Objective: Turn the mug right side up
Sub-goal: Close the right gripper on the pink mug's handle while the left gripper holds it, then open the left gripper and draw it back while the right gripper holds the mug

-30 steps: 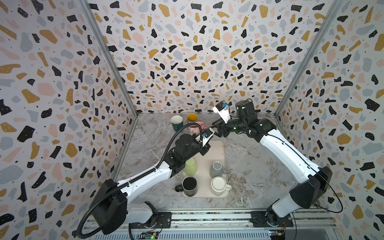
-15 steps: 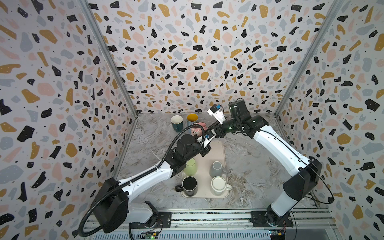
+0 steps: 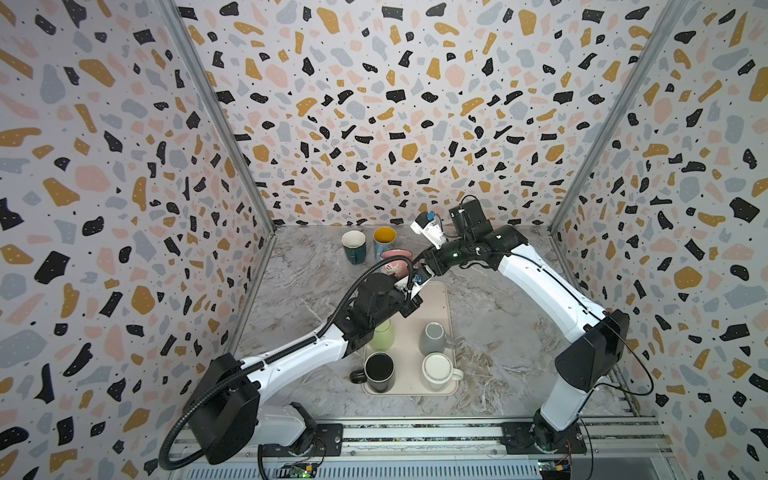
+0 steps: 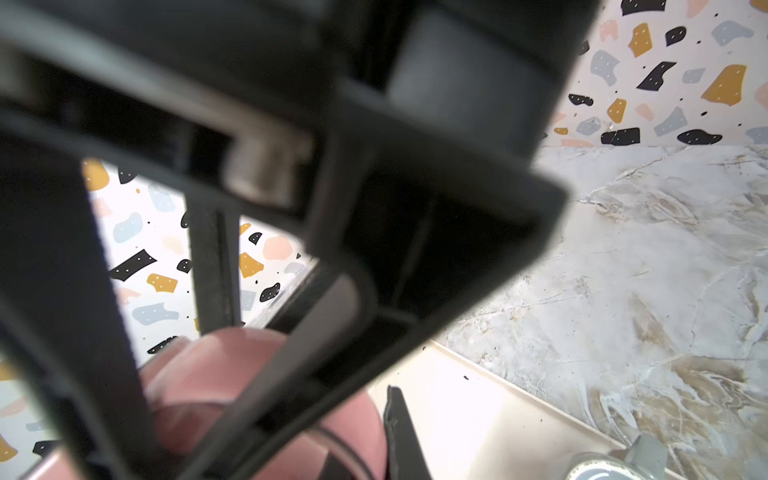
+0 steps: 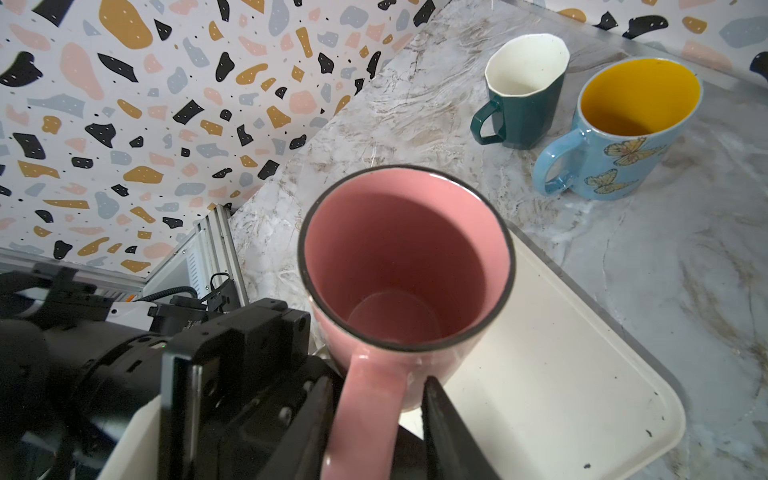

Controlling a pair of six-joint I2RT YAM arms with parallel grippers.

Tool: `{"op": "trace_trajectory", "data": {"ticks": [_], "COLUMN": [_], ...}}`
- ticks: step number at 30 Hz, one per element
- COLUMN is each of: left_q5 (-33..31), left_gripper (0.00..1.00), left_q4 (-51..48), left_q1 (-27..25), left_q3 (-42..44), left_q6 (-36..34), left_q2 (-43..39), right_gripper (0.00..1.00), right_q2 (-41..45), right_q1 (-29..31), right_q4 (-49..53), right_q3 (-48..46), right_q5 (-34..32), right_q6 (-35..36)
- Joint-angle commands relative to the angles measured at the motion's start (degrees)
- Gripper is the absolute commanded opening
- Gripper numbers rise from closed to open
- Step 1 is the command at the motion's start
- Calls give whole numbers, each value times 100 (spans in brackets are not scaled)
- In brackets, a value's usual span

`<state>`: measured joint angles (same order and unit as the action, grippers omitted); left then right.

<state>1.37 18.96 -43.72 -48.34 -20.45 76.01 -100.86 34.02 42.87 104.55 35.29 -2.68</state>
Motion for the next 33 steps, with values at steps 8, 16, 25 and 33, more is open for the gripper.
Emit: {"op": "trace_trajectory", "data": {"ticks": [8, 16, 25, 33], "left_q5": [-297, -794, -1108, -1206], "left_gripper": [0, 0, 20, 32], "left_q4": [1440, 1576, 1435, 1352], "left_q1": [-83, -83, -76, -77], "left_q3": [-148, -202, -205, -191], "left_q6": [-284, -277, -290, -347], "left_q2": [-324, -262, -318, -374], "right_gripper": [0, 0, 0, 0], "right_q2": [-242, -64, 143, 217], "right_q1": [9, 19, 16, -27], "right_q4": [233, -117, -575, -758], "right_q3": [9, -189, -381, -427], "right_q5": [-461, -577, -394, -457], "right_q6": [-74, -137, -226, -310]}}
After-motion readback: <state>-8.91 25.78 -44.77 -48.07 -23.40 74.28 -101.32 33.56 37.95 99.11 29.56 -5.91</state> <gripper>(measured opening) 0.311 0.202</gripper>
